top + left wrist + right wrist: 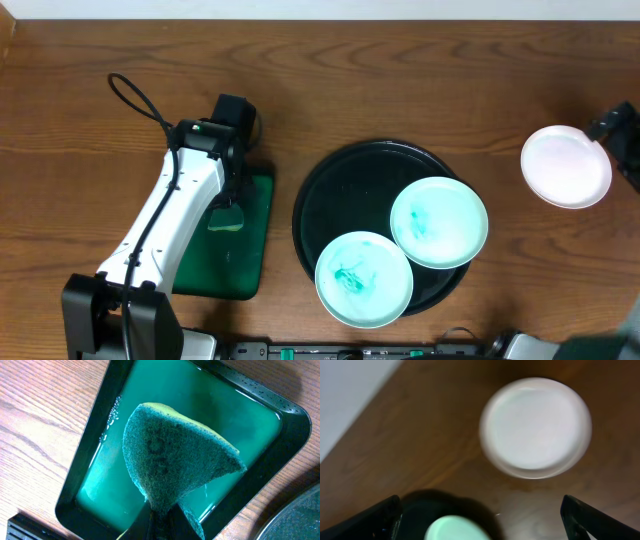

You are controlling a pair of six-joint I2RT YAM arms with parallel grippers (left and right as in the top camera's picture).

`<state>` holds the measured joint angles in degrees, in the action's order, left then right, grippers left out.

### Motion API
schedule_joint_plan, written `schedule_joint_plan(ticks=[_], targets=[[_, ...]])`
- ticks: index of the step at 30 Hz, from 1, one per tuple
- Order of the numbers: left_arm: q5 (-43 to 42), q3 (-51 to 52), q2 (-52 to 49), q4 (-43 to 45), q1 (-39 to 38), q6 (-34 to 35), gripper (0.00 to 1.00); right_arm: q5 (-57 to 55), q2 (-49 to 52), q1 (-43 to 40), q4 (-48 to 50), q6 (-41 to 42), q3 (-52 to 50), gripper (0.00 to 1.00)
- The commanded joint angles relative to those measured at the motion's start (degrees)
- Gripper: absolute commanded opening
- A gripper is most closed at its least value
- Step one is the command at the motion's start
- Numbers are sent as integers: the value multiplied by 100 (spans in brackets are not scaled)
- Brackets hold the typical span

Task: Clean dirty plates on tray and stack at the side
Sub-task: 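Place the white plate on the table at the right side, then move the right gripper to grip the rim of the upper-right plate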

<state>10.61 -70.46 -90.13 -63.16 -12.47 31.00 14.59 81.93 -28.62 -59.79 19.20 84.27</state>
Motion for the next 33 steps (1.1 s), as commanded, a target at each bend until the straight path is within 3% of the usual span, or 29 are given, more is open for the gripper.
schedule_joint_plan(ticks=[1,4,9,16,25,33], targets=[[31,26,33,-31,31,-101,7,240,-396,452,-83,-214,33,99],[31,26,33,-31,31,-103,7,221,-584,654,44,-387,33,98],[31,26,33,-24,31,-101,7,387,-538,785,-446,-688,24,85],[31,26,33,4,28,-103,7,221,72,1178,-1502,-942,-684,84],[33,26,33,50,31,-210,7,221,603,1735,-490,-949,-2516,84],[31,26,33,225,28,-208,7,234,789,1738,-195,-1003,-2894,80]])
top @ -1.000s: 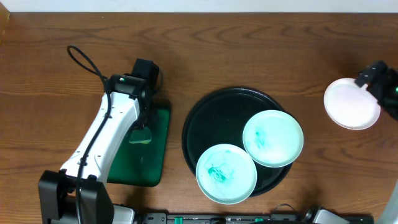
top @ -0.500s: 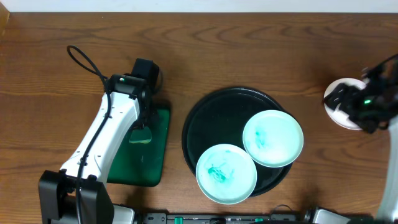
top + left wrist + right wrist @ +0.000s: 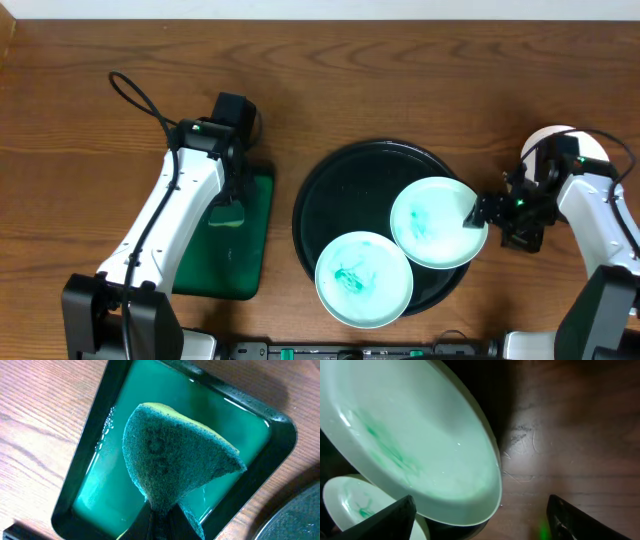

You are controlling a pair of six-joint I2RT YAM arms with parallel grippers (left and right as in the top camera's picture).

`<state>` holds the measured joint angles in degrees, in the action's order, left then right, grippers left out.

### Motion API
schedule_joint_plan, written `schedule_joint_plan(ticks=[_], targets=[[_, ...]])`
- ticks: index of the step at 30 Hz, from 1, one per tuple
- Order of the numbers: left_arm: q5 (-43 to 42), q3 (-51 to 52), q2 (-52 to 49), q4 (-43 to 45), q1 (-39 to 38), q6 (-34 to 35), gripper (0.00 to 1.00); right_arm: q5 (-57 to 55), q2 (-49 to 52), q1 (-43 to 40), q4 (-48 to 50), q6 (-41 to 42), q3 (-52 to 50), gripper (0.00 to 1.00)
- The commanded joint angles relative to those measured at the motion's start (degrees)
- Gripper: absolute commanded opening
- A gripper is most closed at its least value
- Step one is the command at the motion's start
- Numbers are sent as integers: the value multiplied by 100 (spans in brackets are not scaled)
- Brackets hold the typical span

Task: Clean dirty plates on tray and stack at the side
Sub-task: 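Move the right gripper to grip the rim of the upper-right plate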

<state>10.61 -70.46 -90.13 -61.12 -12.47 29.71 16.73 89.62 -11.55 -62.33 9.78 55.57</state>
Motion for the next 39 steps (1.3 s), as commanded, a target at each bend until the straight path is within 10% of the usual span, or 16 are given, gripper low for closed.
schedule_joint_plan(ticks=[1,15,22,25,39], targets=[[31,26,33,48,28,-81,7,22,20,31,94,-57,-26,75],[28,26,33,59,28,-101,7,4,39,31,1244,680,-826,66],[-120,26,33,61,28,-103,7,22,39,35,1390,691,-918,10],[-118,26,33,61,31,-105,7,22,39,35,1384,691,-918,2],[-118,26,33,63,28,-103,7,83,-280,256,1075,168,-756,1]])
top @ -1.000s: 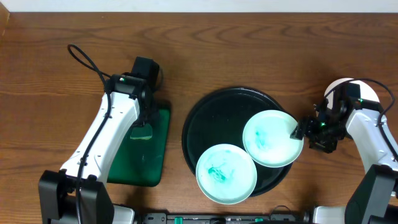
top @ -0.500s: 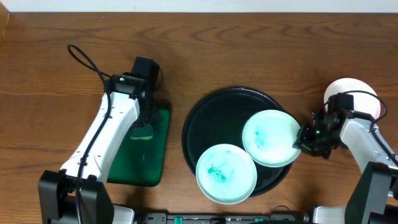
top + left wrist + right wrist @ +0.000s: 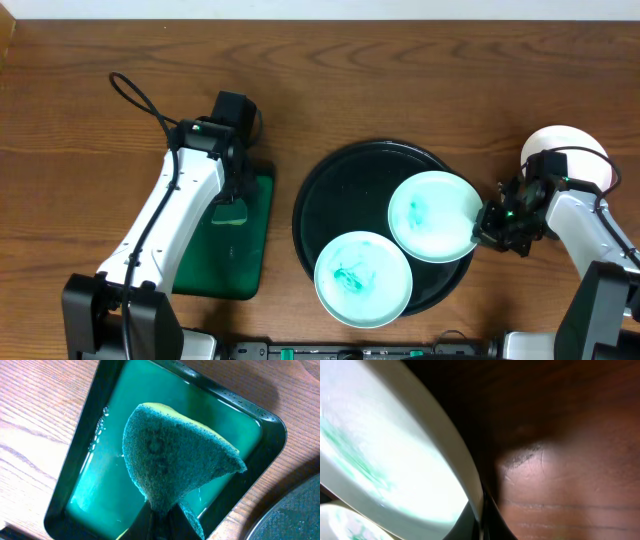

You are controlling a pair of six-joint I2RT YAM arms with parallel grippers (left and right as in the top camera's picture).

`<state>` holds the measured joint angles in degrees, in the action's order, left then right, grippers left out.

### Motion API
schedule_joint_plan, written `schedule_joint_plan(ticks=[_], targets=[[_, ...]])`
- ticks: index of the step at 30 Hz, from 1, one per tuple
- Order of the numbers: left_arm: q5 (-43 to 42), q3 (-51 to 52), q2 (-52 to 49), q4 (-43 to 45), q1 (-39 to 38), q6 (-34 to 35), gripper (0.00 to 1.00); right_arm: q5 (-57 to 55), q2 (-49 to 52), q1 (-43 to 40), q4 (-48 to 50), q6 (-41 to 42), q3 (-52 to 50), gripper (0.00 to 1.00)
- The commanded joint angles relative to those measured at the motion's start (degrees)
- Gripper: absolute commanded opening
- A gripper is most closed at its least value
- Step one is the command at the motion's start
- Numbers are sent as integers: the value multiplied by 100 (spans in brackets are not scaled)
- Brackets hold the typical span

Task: Clean dirty plates on tray and stack at the side
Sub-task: 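Move the right gripper to grip the rim of the upper-right plate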

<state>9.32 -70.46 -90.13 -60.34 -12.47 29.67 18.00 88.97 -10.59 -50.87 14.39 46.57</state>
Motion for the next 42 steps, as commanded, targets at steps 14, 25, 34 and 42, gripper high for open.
schedule_joint_plan(ticks=[14,25,34,42], targets=[[11,26,33,-13,28,-101,7,-164,-1080,835,341,341,313,2],[61,63,33,149,31,-219,7,-190,13,1556,1397,1325,205,1],[74,605,33,807,31,-308,7,-442,1082,1757,1532,2437,205,1],[-212,647,48,1108,28,-310,7,-442,1255,1788,1609,2334,208,1]])
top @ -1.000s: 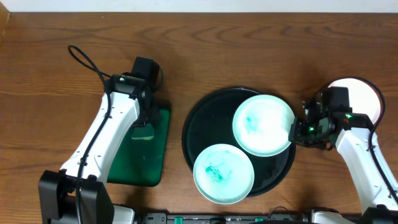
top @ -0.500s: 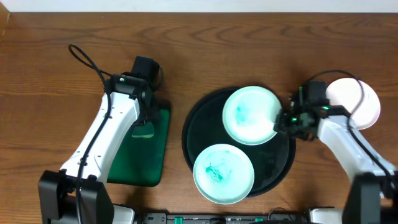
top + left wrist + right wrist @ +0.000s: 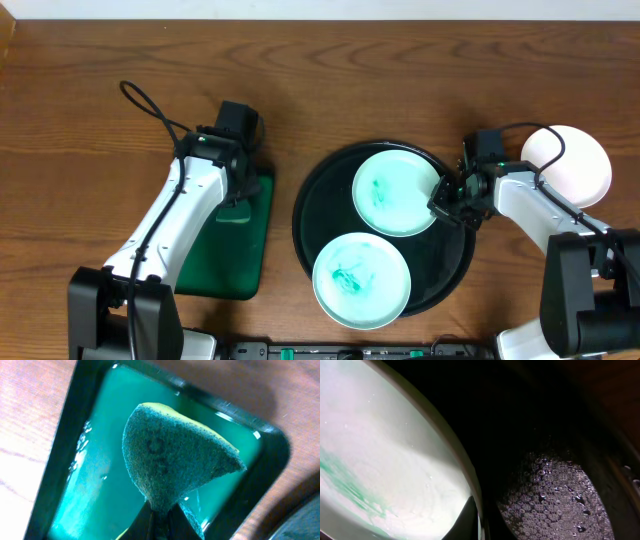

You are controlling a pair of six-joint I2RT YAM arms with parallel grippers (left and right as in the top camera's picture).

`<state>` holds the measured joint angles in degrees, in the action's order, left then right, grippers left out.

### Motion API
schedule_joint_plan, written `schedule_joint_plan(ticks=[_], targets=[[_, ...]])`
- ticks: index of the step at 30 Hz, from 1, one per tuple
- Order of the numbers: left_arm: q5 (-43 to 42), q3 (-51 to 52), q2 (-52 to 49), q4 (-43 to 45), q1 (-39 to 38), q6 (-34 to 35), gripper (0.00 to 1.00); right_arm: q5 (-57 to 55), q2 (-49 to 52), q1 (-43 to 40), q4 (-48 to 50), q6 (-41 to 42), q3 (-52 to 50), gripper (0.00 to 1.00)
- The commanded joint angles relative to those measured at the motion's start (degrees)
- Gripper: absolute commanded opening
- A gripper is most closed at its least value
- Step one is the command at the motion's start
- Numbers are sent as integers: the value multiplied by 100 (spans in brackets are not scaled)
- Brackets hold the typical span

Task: Clean dirty plates on tray and stack at the side
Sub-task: 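Move the right gripper to grip the rim of the upper-right plate, then scrub the gripped plate with the sponge in the left gripper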

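Two pale green plates smeared with green lie on the round black tray (image 3: 318, 215). The far plate (image 3: 392, 190) is pinched at its right rim by my right gripper (image 3: 447, 196), which is shut on it. In the right wrist view that plate (image 3: 385, 450) fills the left, with my right gripper (image 3: 479, 516) clamped on its edge above the wet tray (image 3: 555, 495). The near plate (image 3: 360, 280) lies free. My left gripper (image 3: 238, 205) is shut on a green sponge (image 3: 175, 460) over the green basin (image 3: 225, 265).
A clean white plate (image 3: 572, 165) sits on the table to the right of the tray. The basin (image 3: 90, 490) holds green soapy water. A black cable (image 3: 150, 105) loops behind the left arm.
My right gripper, shut on the far plate's rim, has moved left; the plate now lies in the tray's far middle instead of overhanging its right edge. The left gripper shifted slightly over the basin.
At first my right gripper was open above the white plate at the right edge. Then it stood open at the right dirty plate's rim, then shut on that rim. Now the plate sits further left on the tray. The left gripper held the sponge over the basin throughout.
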<state>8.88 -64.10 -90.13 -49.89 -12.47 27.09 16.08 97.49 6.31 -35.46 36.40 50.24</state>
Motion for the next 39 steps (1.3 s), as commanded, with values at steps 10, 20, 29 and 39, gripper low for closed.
schedule_joint_plan(ticks=[10,20,29,39], targets=[[-2889,7,284,1196,-328,-81,7,-142,402,111,87,-138,-160,1],[-3032,-186,-188,1641,-1794,343,7,-142,402,293,79,-175,-160,1],[-3215,-1228,-1419,1635,-2520,411,7,-144,402,387,79,-173,-160,1],[-3248,-2232,-2455,1836,-2883,715,7,-142,402,389,76,-175,-160,1]])
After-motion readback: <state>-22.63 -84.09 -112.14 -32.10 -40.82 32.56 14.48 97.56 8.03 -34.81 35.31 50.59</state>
